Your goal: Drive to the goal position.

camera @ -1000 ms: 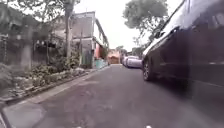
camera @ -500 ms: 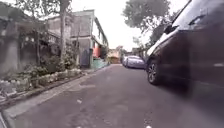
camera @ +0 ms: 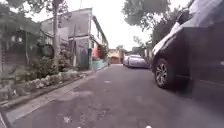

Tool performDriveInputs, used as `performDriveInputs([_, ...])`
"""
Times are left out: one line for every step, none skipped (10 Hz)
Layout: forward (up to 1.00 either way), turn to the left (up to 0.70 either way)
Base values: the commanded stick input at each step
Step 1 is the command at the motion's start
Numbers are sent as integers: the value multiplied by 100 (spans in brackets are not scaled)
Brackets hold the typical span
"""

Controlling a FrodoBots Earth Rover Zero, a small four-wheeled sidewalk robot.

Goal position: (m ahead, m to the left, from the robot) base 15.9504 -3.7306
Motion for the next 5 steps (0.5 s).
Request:
performDriveInputs([100, 0])
performDriveInputs([100, 0])
performDriveInputs([100, -10])
performDriveInputs([100, -22])
performDriveInputs([100, -20])
